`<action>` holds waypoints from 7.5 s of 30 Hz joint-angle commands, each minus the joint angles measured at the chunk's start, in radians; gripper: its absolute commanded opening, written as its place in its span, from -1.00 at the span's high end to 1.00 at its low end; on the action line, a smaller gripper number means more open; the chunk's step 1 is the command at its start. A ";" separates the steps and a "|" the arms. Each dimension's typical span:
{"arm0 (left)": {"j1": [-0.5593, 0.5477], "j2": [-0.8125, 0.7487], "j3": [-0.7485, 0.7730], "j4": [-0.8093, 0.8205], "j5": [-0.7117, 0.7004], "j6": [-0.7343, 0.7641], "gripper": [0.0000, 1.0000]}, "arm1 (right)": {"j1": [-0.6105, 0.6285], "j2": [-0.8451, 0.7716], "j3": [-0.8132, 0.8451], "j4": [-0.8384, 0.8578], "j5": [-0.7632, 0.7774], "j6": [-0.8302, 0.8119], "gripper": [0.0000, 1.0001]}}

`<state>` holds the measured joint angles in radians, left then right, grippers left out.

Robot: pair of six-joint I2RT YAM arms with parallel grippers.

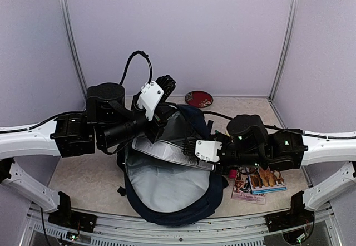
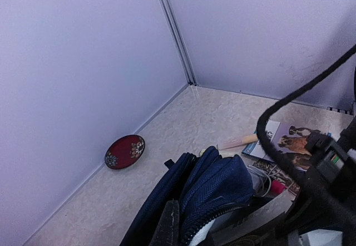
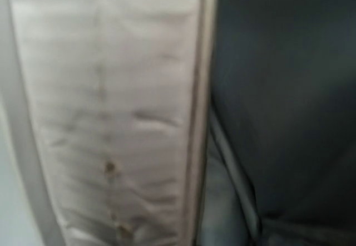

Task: Pack the student bag
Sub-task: Place the book in the largest pocket of the bag, then move the book to the center of the board, then pick up the book from the center of the board, then place the book in the largest pocket of the bag.

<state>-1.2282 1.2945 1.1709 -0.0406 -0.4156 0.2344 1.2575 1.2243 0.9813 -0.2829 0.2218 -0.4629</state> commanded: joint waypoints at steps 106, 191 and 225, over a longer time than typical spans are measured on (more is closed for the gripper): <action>0.015 -0.298 -0.464 0.429 0.133 -0.176 1.00 | -1.529 -0.004 -0.512 -0.176 -0.538 1.066 -0.95; 0.088 -0.256 -0.455 0.396 0.132 -0.209 1.00 | -1.052 0.246 -0.304 0.373 -0.979 1.034 0.47; 0.176 -0.088 -0.191 0.291 -0.040 -0.130 1.00 | -0.564 -0.275 -0.052 0.133 -0.832 1.529 1.00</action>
<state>-1.0782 1.1534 0.8867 0.2146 -0.3538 0.0933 0.6441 0.9756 0.8627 -0.1238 -0.6456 1.0061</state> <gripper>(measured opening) 0.037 0.029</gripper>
